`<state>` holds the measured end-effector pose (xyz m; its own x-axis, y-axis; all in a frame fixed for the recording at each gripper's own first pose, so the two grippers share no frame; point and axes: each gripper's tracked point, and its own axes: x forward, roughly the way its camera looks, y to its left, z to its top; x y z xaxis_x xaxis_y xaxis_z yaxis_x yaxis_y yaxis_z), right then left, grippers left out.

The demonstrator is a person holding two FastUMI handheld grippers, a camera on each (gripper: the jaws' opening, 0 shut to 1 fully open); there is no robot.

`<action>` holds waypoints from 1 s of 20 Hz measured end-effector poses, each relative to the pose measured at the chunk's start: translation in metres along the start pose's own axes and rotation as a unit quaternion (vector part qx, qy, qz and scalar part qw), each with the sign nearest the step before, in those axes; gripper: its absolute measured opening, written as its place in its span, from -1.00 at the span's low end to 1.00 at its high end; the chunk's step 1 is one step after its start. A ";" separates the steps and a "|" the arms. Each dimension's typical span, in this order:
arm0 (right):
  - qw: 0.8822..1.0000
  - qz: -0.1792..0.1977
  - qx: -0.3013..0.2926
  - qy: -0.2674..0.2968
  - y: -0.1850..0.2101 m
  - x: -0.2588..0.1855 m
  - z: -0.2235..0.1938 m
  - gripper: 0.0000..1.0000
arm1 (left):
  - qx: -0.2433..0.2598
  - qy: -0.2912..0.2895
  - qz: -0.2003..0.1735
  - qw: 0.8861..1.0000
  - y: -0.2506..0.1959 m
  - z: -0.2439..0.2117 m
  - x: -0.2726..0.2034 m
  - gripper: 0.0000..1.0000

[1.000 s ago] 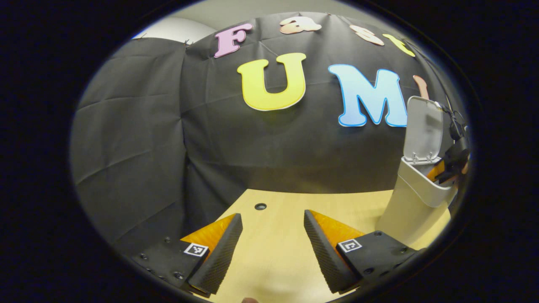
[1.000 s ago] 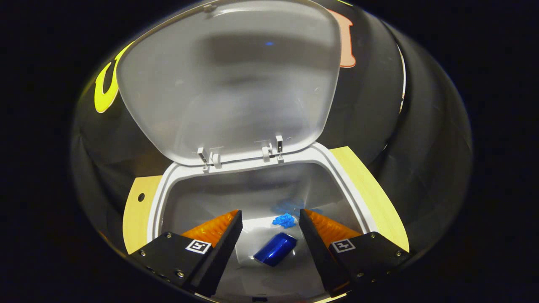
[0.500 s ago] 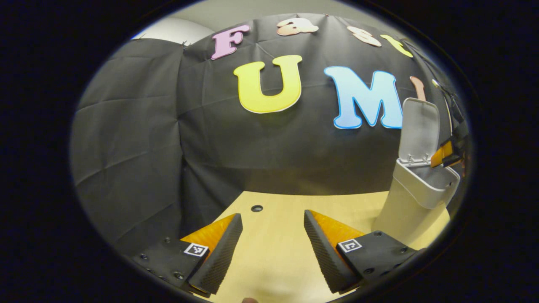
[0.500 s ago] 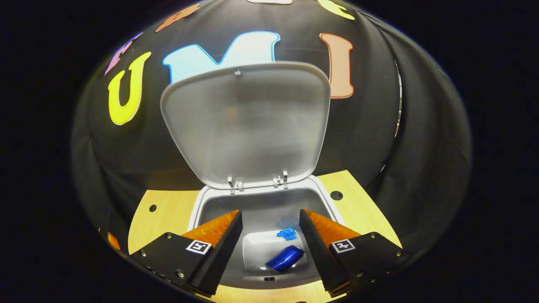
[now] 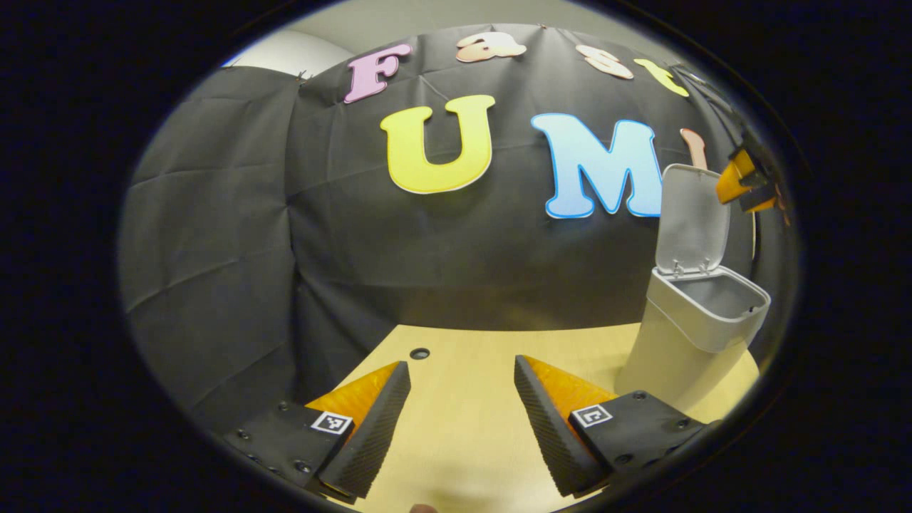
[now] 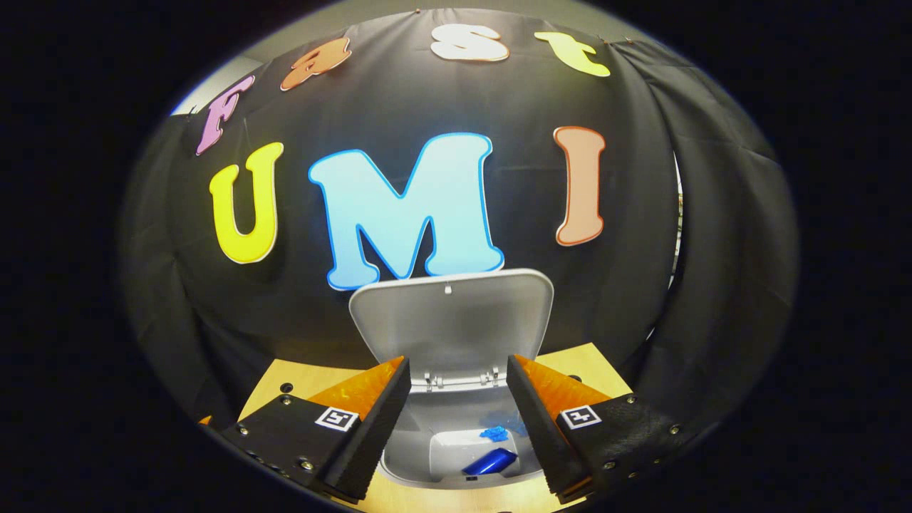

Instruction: Press the lid of the desktop garbage bin to open it, pick up the crumpled paper on the desktop and throw it into the bin, then pick up the pop can on the desktop and drop it into the bin, and finally close the garbage bin lid.

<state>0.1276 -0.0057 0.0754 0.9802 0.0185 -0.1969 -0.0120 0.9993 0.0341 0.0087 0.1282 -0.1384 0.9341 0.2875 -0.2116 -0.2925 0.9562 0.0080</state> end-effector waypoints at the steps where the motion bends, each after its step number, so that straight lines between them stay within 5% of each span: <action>1: 1.000 0.000 -0.001 -0.009 0.000 0.000 0.009 0.75 | 0.000 -0.001 0.000 1.000 -0.001 0.000 -0.001 0.92; 11: 0.995 -0.008 -0.014 -0.097 0.000 0.015 0.088 0.75 | 0.000 -0.002 0.029 1.000 0.023 -0.001 -0.012 0.92; 20: 0.997 -0.007 -0.015 -0.081 0.003 0.054 0.079 0.75 | -0.001 0.009 0.068 0.998 0.052 -0.009 -0.020 1.00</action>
<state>0.1959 -0.0037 0.1420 0.9994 0.0027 -0.0355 -0.0026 1.0000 0.0024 -0.0273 0.1713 -0.1428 0.8823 0.4132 -0.2255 -0.4163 0.9085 0.0363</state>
